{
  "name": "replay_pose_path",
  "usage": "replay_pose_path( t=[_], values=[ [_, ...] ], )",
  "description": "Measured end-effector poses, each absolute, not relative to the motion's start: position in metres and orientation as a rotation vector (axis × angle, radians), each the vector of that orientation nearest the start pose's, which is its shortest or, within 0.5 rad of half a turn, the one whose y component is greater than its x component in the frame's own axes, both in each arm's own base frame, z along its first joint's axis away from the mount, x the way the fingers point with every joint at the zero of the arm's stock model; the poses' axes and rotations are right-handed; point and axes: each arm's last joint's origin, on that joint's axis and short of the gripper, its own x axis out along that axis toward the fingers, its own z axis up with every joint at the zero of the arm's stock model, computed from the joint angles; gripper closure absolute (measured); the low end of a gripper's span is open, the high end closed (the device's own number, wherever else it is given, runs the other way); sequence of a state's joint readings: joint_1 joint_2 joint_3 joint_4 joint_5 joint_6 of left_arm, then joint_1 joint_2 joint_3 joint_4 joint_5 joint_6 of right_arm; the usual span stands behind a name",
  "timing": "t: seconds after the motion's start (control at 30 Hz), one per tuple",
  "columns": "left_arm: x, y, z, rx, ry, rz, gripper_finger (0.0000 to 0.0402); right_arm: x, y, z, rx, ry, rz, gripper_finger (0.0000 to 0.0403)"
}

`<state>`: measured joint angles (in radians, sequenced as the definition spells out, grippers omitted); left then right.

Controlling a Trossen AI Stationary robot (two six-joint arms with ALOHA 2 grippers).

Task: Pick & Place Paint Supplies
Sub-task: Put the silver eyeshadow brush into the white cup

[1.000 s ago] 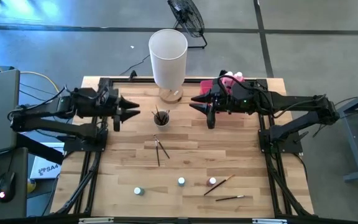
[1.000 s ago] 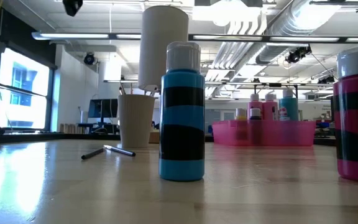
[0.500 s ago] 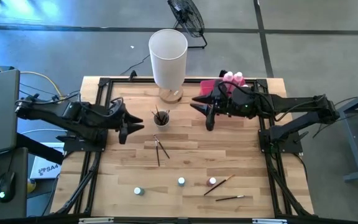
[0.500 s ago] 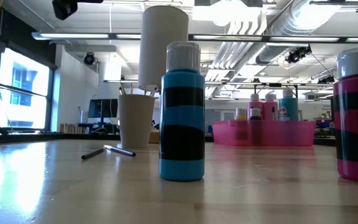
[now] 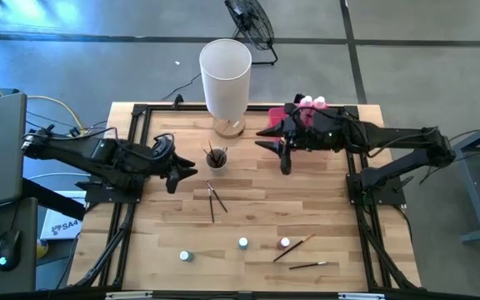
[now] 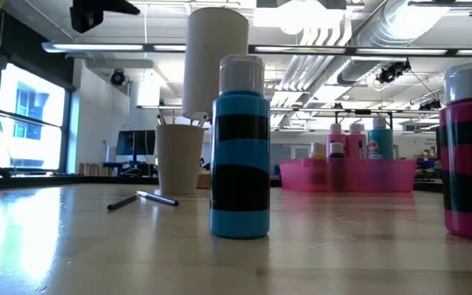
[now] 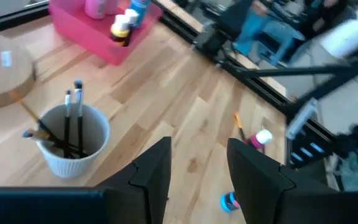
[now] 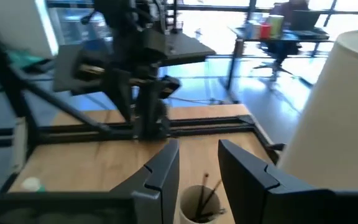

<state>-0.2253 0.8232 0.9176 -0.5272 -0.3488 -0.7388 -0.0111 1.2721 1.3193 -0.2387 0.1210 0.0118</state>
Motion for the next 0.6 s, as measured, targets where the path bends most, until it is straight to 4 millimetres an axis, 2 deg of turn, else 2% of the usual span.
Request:
replay_pose_path(
  t=[0.1, 0.23, 0.5, 0.6],
  values=[
    [0.17, -0.027, 0.334, -0.665, 0.359, 0.348, 0.0247, 0.271, -0.015, 0.411, -0.023, 0.179, -0.048, 0.0298],
    [0.184, -0.03, 0.322, -0.77, 0.401, 0.422, 0.0247, 0.248, -0.028, 0.414, -0.068, 0.141, 0.03, 0.0298],
    [0.21, -0.038, 0.299, -1.039, 0.489, 0.508, 0.0247, 0.192, -0.062, 0.414, -0.108, 0.052, 0.087, 0.0298],
    [0.217, -0.04, 0.291, -1.15, 0.506, 0.552, 0.0247, 0.179, -0.074, 0.409, -0.12, 0.009, 0.078, 0.0298]
  ],
)
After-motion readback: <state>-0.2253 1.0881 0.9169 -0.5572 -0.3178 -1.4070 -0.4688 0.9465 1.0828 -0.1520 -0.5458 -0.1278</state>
